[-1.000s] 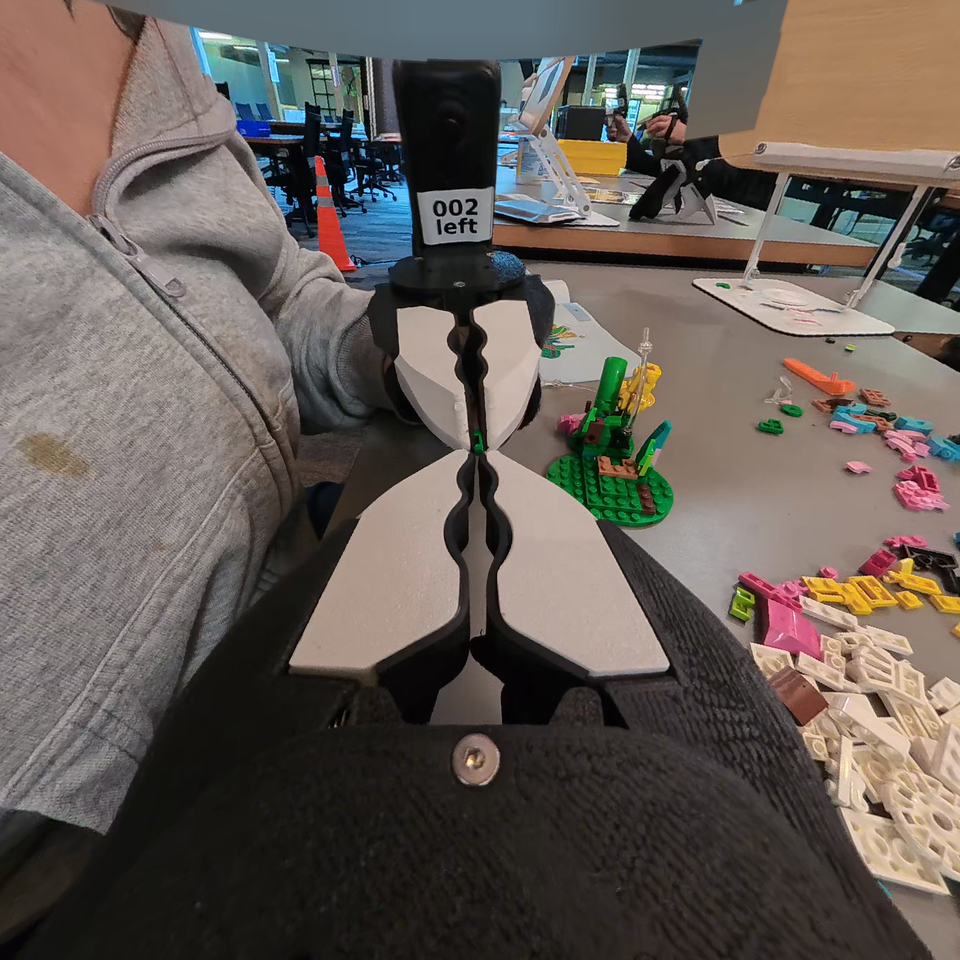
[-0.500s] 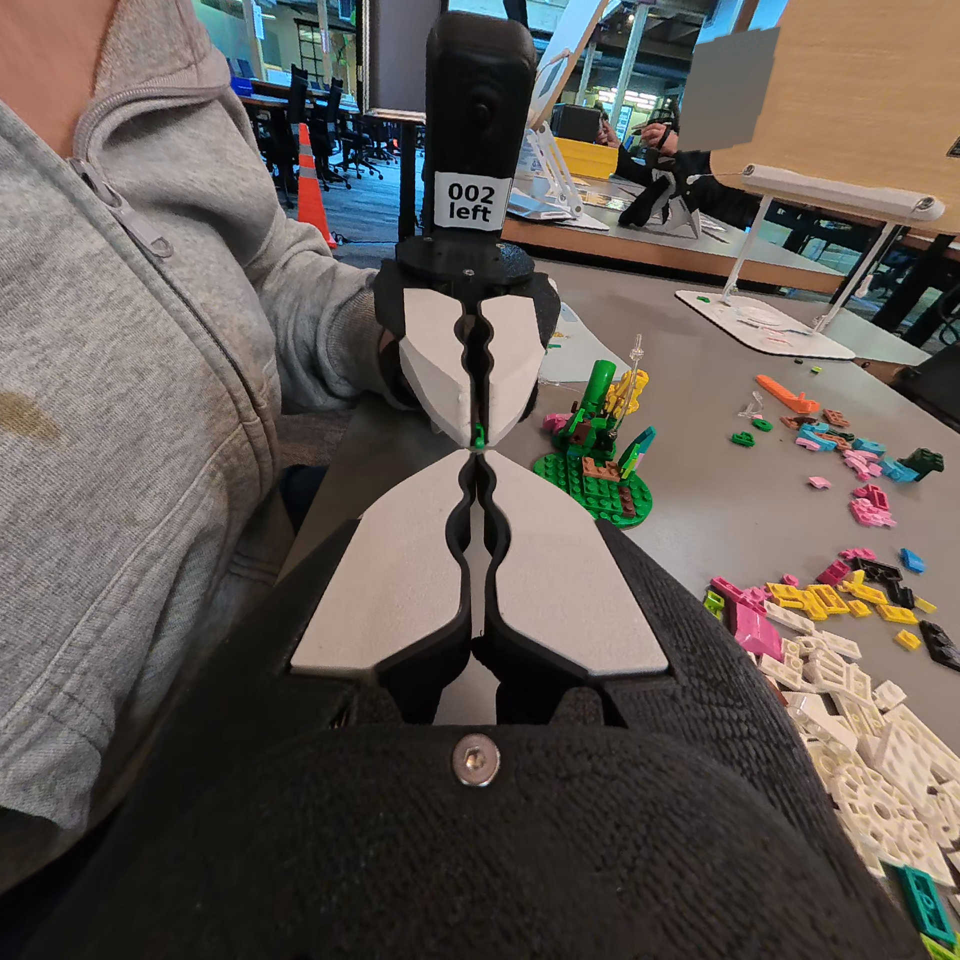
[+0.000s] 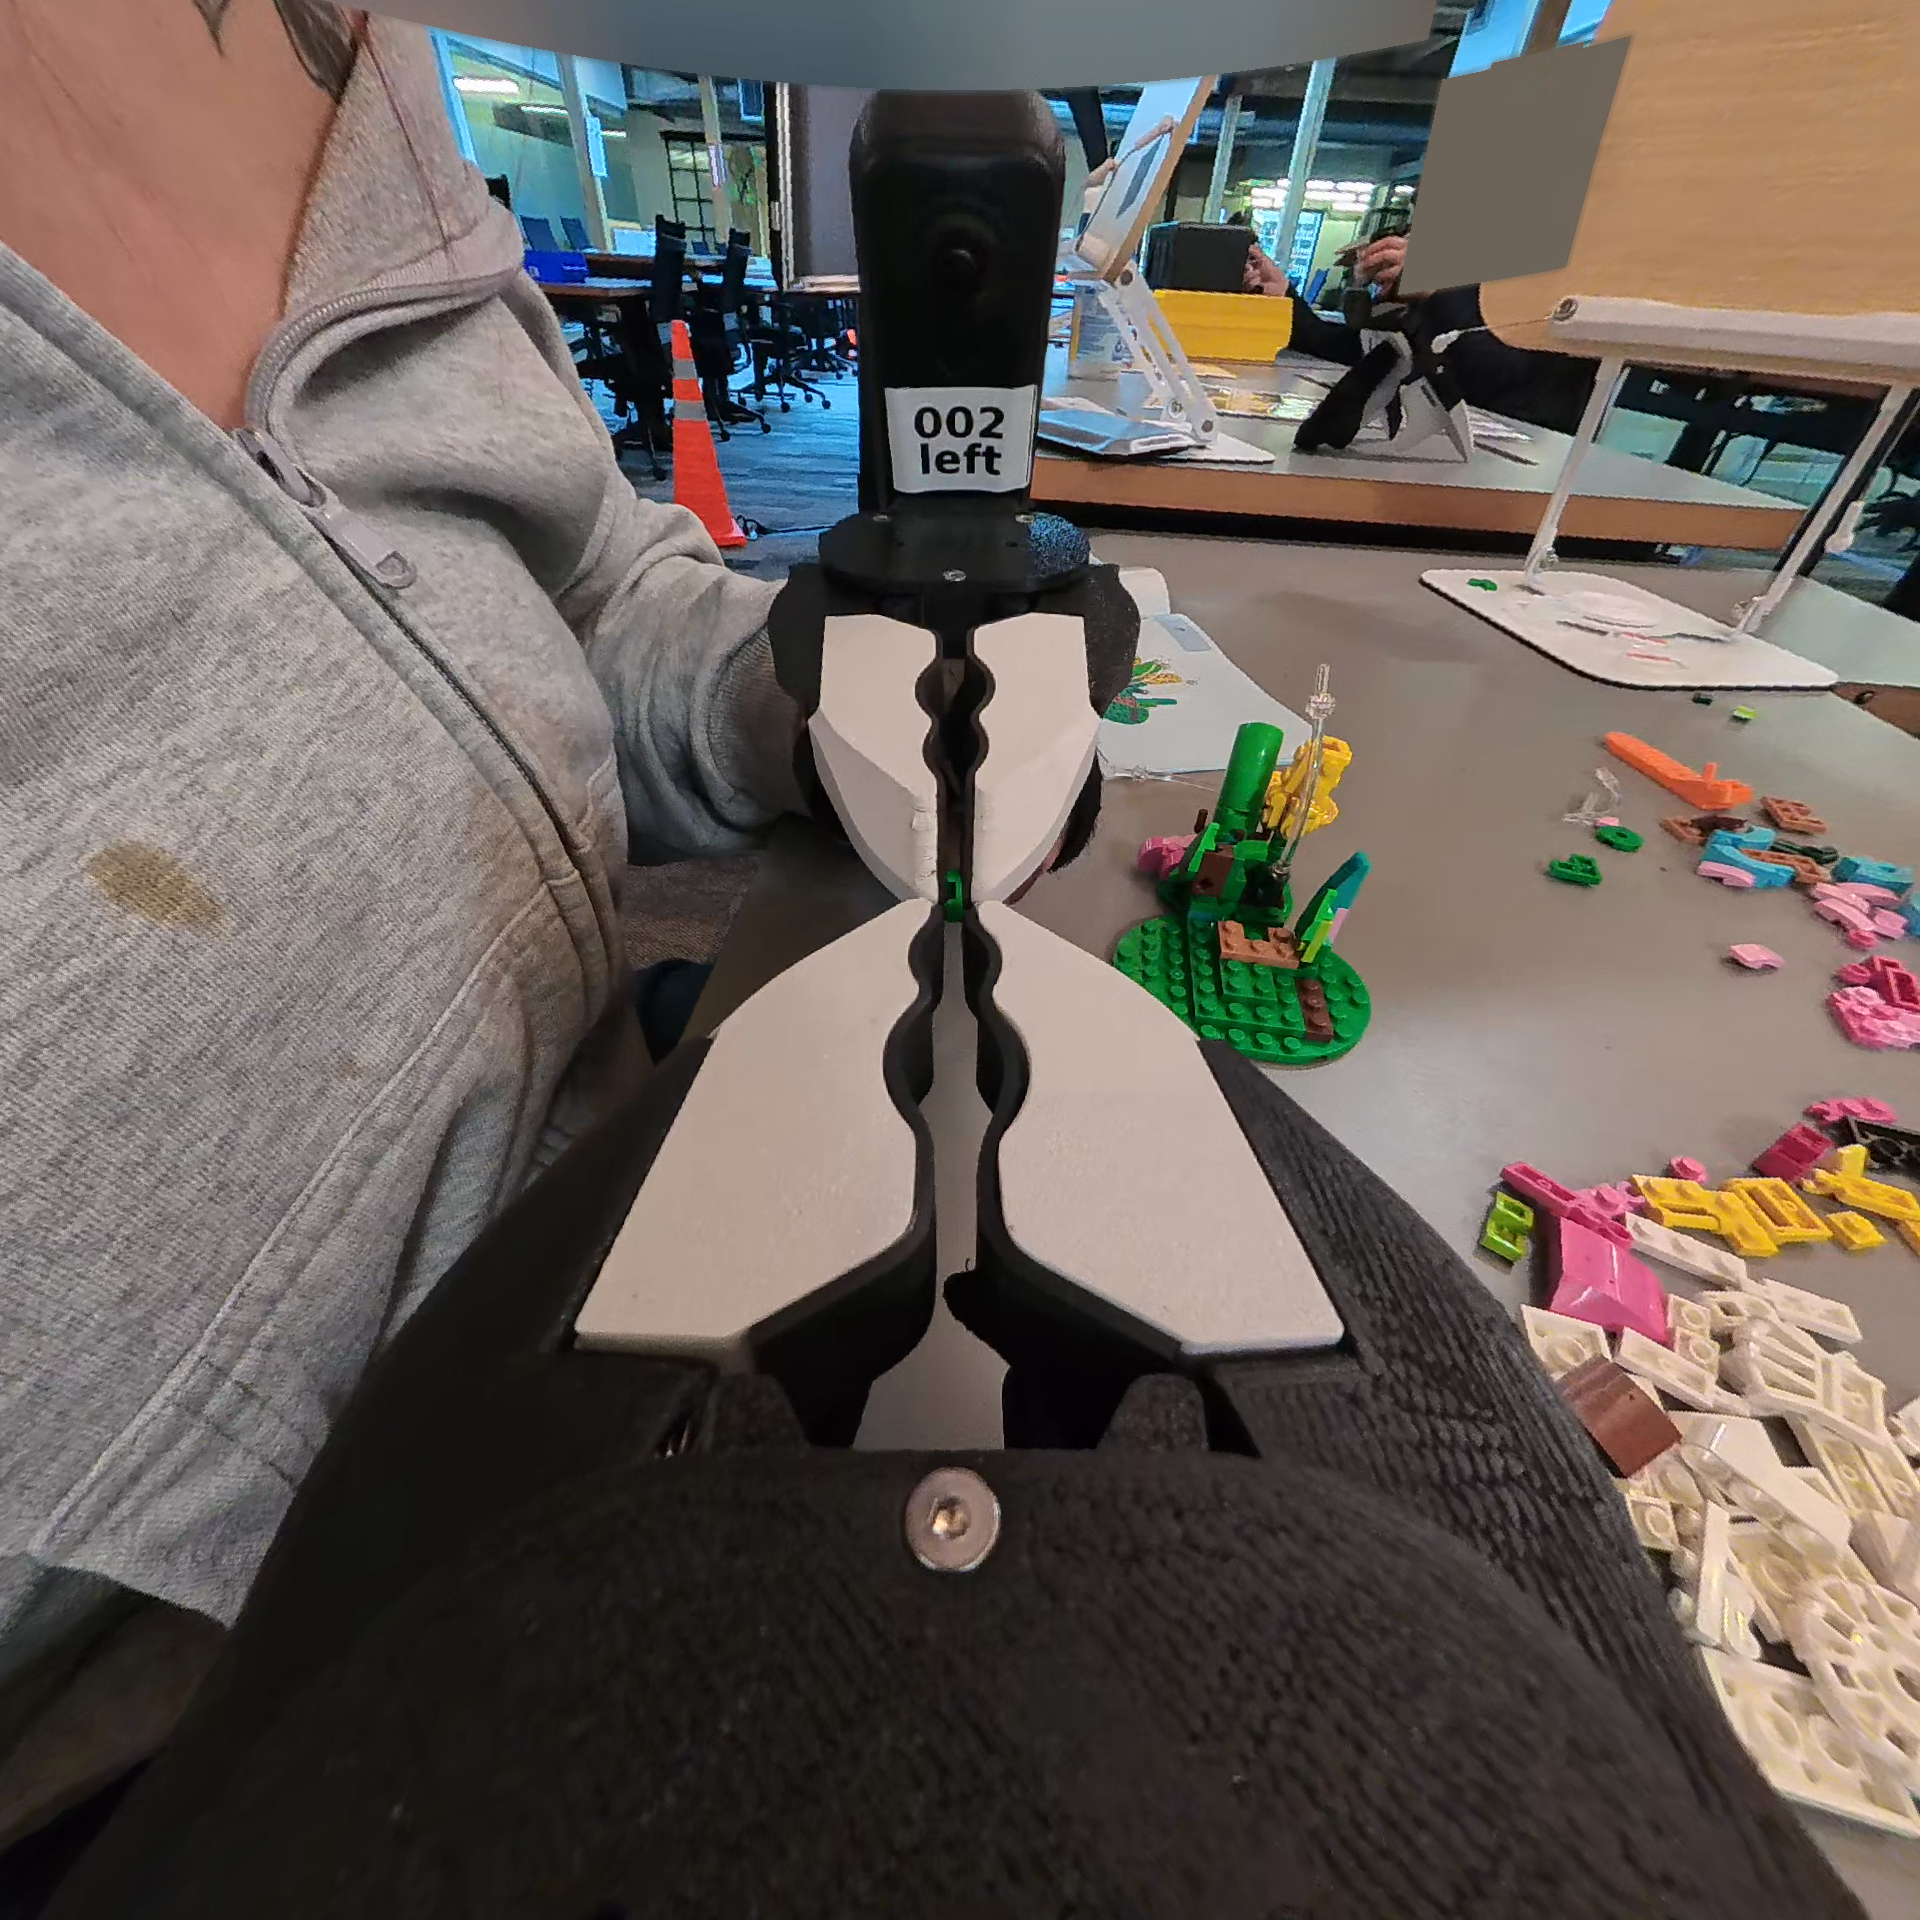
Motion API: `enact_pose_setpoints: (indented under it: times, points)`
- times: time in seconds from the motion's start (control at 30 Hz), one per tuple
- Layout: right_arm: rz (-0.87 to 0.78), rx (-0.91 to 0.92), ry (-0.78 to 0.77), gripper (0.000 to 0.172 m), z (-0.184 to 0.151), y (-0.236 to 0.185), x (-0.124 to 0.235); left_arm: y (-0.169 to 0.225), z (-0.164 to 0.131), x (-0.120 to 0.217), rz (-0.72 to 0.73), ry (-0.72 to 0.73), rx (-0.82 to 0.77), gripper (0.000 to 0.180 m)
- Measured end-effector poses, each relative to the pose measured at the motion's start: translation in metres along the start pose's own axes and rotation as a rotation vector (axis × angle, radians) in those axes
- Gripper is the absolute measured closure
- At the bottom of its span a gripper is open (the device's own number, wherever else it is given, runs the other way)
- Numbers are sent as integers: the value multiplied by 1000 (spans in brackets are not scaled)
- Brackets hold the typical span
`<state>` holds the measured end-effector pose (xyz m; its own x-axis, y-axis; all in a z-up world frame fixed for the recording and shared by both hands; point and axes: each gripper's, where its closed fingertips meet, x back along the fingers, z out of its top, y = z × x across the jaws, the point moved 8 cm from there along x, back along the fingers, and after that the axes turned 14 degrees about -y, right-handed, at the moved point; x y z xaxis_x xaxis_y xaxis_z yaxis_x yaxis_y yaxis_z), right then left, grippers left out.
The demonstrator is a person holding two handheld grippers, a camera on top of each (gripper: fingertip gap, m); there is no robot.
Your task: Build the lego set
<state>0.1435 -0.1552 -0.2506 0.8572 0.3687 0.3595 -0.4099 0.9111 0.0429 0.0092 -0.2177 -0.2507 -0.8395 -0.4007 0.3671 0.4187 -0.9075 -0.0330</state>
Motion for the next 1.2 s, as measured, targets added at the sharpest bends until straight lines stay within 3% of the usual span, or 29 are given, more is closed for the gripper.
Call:
enact_pose_setpoints:
  times: [0.6,0.77,0.9,1.07,1.2]
  points:
    - [-89,120,-62,172,-1,-3,1,-3,-2,8,-3,-45,8,176]
    - [-264,339,-294,172,-10,-2,-10,-9,-2,32,132,-75,-5,173]
    - [-320,518,-459,171,-16,-2,-32,-15,-7,63,320,-62,14,176]
    - [-377,657,-537,171,-11,7,-54,-20,-25,102,551,-30,33,178]
    - [-459,723,-551,171,-5,14,-67,-13,-35,109,575,93,88,180]
